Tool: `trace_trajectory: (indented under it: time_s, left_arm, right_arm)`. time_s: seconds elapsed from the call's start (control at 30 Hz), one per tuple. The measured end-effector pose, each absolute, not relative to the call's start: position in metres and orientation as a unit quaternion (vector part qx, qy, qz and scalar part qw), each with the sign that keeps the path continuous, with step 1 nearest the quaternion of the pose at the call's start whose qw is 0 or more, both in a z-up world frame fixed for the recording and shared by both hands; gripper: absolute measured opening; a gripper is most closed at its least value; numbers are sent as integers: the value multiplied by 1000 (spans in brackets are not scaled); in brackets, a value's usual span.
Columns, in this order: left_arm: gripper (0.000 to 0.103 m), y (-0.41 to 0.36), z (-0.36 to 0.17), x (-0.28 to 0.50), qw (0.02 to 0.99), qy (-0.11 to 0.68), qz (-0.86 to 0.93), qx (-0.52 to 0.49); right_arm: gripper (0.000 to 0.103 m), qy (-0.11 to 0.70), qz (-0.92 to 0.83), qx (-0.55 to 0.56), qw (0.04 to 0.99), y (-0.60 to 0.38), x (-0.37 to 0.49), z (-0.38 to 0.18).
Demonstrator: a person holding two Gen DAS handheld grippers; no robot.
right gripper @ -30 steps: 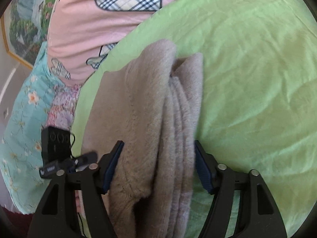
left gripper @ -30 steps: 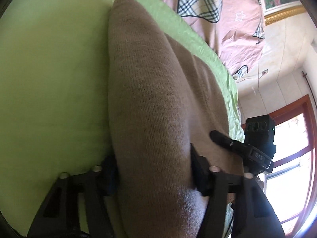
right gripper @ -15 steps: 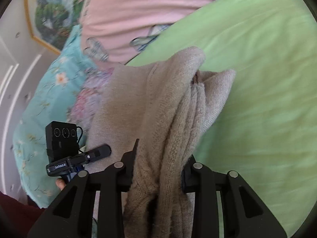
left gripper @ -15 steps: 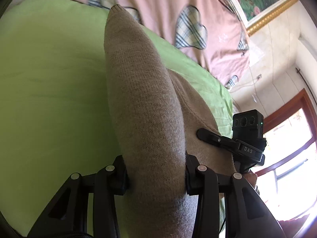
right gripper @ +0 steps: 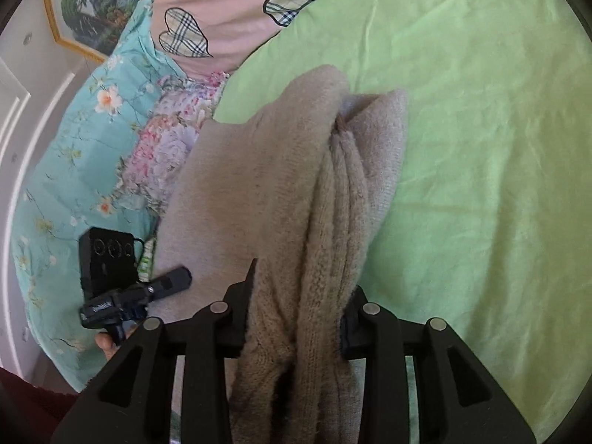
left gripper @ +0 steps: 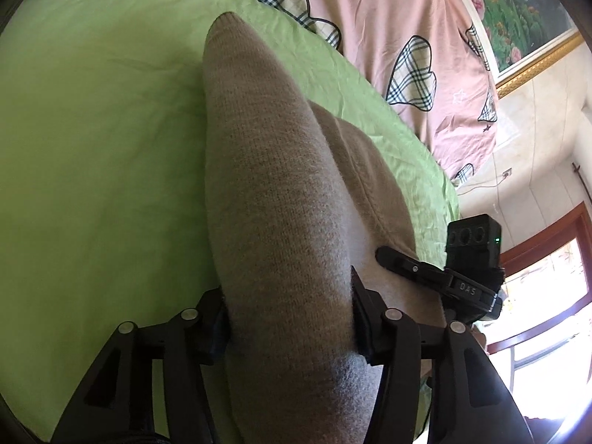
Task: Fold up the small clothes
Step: 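Lift the gripped sweater edge and fold it over the rest with both grippers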
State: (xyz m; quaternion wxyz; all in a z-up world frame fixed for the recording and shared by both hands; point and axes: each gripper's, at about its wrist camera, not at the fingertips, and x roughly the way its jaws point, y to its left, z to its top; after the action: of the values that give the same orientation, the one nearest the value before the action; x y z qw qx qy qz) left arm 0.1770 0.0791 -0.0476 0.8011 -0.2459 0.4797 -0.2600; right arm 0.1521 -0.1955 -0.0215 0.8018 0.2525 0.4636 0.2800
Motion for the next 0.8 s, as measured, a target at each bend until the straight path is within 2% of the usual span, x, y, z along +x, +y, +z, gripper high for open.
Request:
trace_trajectory:
  time_s: [0.13,0.2,0.27,0.37,0.57,0.6,0.67,0.7,0.73,0.8]
  left_arm:
    - [60,87,-58,178,787,487,-263,-272]
    - [61,85,-54,179,785,490,-261,-275]
    - [61,89,-44,178,793,486,-255,-264]
    - [65,95,-32,186,801,479,-249,-257]
    - [68,114,-27,230,804,470,-228,-284]
    - [68,115,-30,238,800,475,-226,-290]
    - [68,115,-38,250,792,483,-224,-300]
    - [68,115,-44,255,789,488,-218,-303]
    - [67,115,-47,261,790,490,-211,-302]
    - [54,113,-44,267,802,482,-203,-288]
  right_arm:
    - [35,463,275,254,803,-194,152,-25]
    - [40,467,269,253,804,-196,150,-25]
    - [52,471,256,249,807,-198,148,-21]
    - [65,455,222,230,831,-211,144,0]
    - [65,414,214,209,859,-213,171,33]
    - [62,416,215,202,860,-207,178,33]
    - [42,435,216,189,853,-193,195,24]
    - [37,451,215,182,847,-187,203,16]
    - [26,458,212,176,845,-181,208,12]
    - [19,449,217,187,846,-186,207,14]
